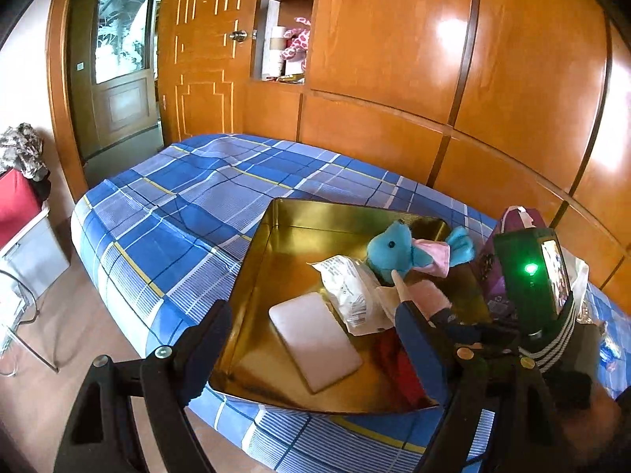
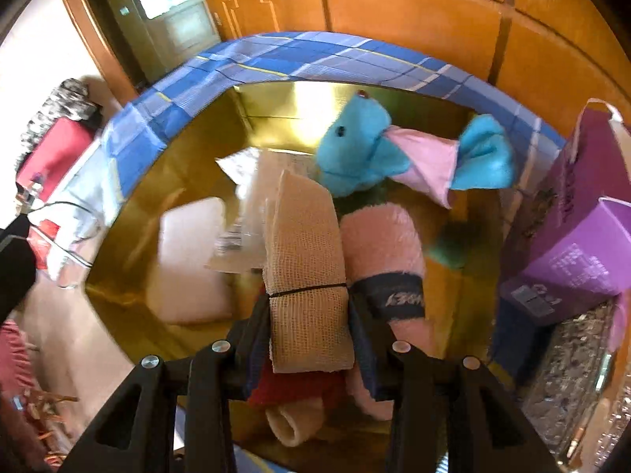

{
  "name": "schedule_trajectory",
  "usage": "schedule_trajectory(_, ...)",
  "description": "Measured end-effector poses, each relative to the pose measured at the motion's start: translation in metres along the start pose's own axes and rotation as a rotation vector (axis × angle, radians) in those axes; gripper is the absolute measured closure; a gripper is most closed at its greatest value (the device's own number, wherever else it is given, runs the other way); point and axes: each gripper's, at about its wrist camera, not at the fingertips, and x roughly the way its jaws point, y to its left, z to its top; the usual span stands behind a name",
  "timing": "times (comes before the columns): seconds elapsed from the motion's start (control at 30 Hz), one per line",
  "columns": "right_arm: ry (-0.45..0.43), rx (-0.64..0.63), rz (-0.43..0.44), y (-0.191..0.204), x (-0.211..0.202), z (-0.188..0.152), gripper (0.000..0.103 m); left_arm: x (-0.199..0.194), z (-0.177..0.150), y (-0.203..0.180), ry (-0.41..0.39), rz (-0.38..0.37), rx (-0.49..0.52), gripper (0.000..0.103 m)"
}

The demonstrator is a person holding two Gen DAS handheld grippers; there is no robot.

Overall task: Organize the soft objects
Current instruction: 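Carry the beige bandage roll with the right tool into the gold tray, then release the bandage roll and move both tools back toward the pile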

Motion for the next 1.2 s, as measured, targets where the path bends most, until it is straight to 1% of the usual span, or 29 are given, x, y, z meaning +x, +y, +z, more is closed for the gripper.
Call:
schedule_trajectory(0.17,-0.020,0.021,0.017,-0.008,-0.006,-0.006,0.063,0.002,-0.002,-0.003,0.008,-0.007,0.005,0.018)
schedule_trajectory(0.33,-0.031,0.037,0.029,-0.008,-0.009,-0.011,0.062,0.000,-0.002,-0.007,0.005,-0.012,0.013,0.017)
schedule_trajectory(0.4,-0.030,0.048,0.036,-0.010,-0.011,-0.011,0.059,0.000,-0.003,-0.008,0.004,-0.013,0.016,0.016)
schedule_trajectory(0.53,-0.064,0.047,0.021,-0.011,-0.022,-0.016,0.057,-0.001,-0.004,-0.011,0.004,-0.019,0.023,0.016)
schedule_trajectory(0.63,-0.094,0.050,0.018,-0.010,-0.031,-0.018,0.051,-0.001,-0.005,-0.014,0.006,-0.021,0.030,0.016)
schedule_trajectory(0.67,-0.115,0.047,0.010,-0.010,-0.037,-0.020,0.049,-0.002,-0.005,-0.015,0.005,-0.023,0.033,0.016)
schedule_trajectory(0.8,-0.174,0.048,-0.030,-0.011,-0.054,-0.025,0.049,-0.004,-0.006,-0.019,-0.002,-0.028,0.043,0.014)
schedule_trajectory(0.93,-0.214,0.069,-0.058,-0.015,-0.066,-0.030,0.049,-0.004,-0.006,-0.023,-0.001,-0.031,0.052,0.014)
schedule_trajectory(1.03,-0.264,0.061,-0.101,-0.013,-0.079,-0.036,0.049,-0.007,-0.007,-0.026,-0.007,-0.035,0.063,0.014)
schedule_trajectory(1.2,-0.323,0.044,-0.169,-0.012,-0.096,-0.046,0.049,-0.012,-0.007,-0.032,-0.015,-0.045,0.081,0.014)
